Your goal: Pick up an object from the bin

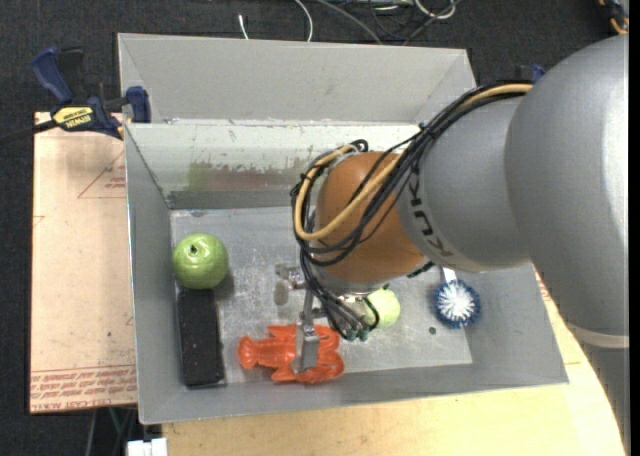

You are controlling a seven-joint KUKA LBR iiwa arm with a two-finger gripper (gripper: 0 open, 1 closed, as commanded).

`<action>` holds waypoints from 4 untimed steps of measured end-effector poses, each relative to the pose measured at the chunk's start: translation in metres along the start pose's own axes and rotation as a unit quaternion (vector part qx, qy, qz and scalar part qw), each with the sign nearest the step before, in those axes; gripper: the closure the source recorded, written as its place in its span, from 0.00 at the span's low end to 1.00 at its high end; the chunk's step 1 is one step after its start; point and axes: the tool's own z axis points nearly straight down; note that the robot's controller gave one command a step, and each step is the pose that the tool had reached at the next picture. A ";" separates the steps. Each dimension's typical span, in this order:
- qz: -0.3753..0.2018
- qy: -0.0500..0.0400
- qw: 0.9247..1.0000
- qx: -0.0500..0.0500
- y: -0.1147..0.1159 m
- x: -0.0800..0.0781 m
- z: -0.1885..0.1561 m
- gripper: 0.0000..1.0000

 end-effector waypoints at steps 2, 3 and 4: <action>-0.157 -0.001 0.988 -0.001 0.020 0.020 0.000 0.00; -0.085 -0.017 0.996 -0.001 0.001 0.016 0.027 0.00; -0.164 -0.013 0.986 -0.003 -0.007 0.018 0.026 1.00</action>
Offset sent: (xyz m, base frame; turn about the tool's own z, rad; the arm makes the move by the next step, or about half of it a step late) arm -0.0234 0.0176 0.0008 -0.3182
